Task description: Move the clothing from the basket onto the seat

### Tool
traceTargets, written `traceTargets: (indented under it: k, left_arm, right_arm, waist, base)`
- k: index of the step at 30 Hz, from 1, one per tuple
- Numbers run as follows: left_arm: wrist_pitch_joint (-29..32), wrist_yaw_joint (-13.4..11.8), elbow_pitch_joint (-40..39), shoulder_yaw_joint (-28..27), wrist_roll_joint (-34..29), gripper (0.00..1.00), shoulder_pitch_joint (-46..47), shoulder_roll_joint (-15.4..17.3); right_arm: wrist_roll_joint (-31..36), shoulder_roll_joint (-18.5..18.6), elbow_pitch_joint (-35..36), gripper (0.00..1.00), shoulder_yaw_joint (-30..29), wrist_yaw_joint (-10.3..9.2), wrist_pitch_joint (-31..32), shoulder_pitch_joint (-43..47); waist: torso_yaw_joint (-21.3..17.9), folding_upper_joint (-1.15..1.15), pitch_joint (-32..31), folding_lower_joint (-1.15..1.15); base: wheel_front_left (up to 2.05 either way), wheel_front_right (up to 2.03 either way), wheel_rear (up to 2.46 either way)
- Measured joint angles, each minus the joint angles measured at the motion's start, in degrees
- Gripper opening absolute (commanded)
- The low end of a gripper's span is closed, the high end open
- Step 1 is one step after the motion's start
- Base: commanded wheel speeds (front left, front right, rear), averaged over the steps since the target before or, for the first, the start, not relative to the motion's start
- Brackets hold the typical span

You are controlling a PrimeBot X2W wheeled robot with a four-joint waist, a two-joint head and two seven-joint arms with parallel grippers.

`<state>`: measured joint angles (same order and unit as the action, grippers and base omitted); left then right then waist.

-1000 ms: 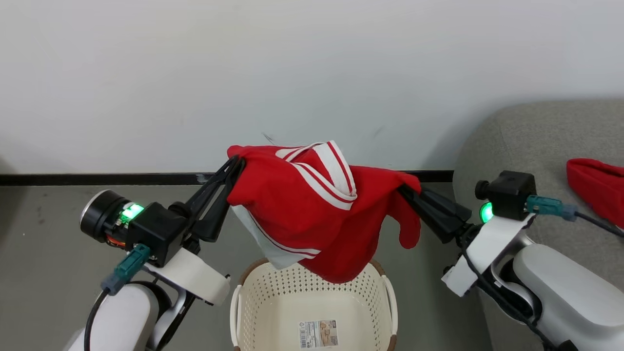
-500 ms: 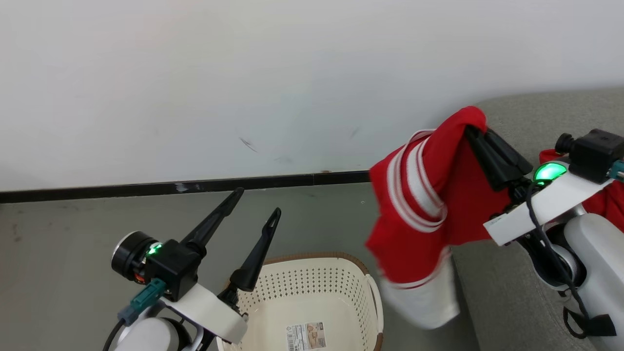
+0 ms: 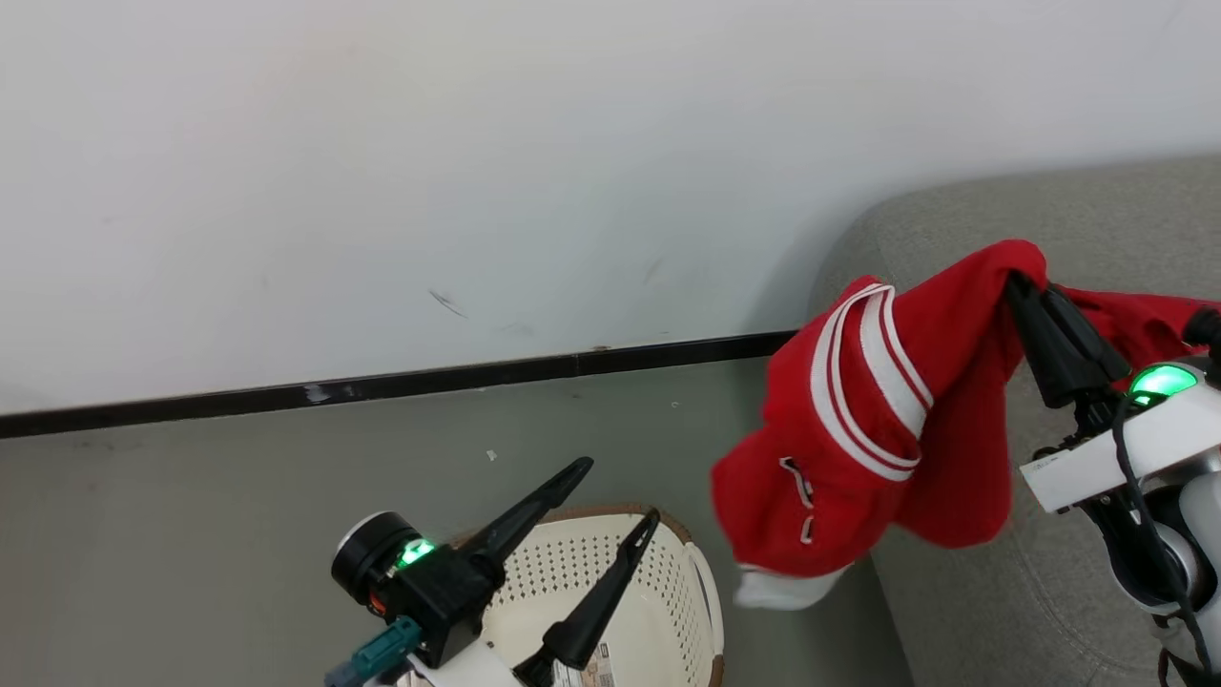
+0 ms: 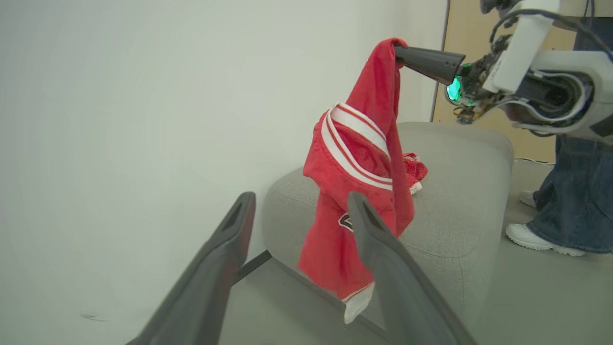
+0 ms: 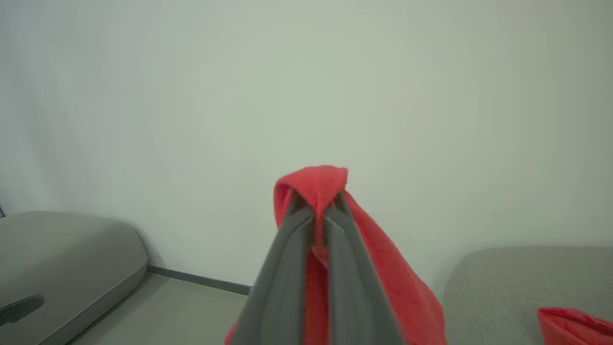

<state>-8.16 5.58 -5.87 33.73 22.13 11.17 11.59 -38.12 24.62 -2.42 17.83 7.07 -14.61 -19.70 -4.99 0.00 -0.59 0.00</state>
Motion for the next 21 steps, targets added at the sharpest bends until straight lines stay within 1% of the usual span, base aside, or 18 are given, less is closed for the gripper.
traceTargets:
  k: [6, 13, 15, 21]
  left_arm:
    - [-0.08, 0.66, 0.05, 3.12, -0.49, 1.0, -0.07, 0.08]
    - [-0.49, 0.83, 0.21, 6.24, -0.48, 1.0, -0.08, -0.35]
    - [-0.54, 1.2, 0.24, 6.89, -0.47, 1.0, -0.08, -0.62]
    - [-1.15, 1.21, 0.29, 8.4, -0.15, 1.0, -0.08, -1.14]
  right_arm:
    - [0.6, -0.27, 1.26, 0.0, -3.22, 0.0, 0.0, 3.33]
    - [2.12, -0.52, 3.35, 0.0, -6.82, 0.0, 0.0, 6.97]
    - [2.32, -0.52, 3.85, 0.0, -8.21, 0.0, 0.0, 8.32]
    - [2.54, -0.22, 4.07, 0.0, -13.83, 0.0, 0.0, 12.98]
  waist:
    - [-1.67, 0.0, -0.45, 0.0]
    - [-4.01, 0.0, -0.91, 0.0]
    - [-4.76, 0.0, -1.02, 0.0]
    - [-7.18, 0.0, -1.22, 0.0]
  base:
    - [0.0, 0.0, 0.0]
    - [0.0, 0.0, 0.0]
    - [0.0, 0.0, 0.0]
    - [0.0, 0.0, 0.0]
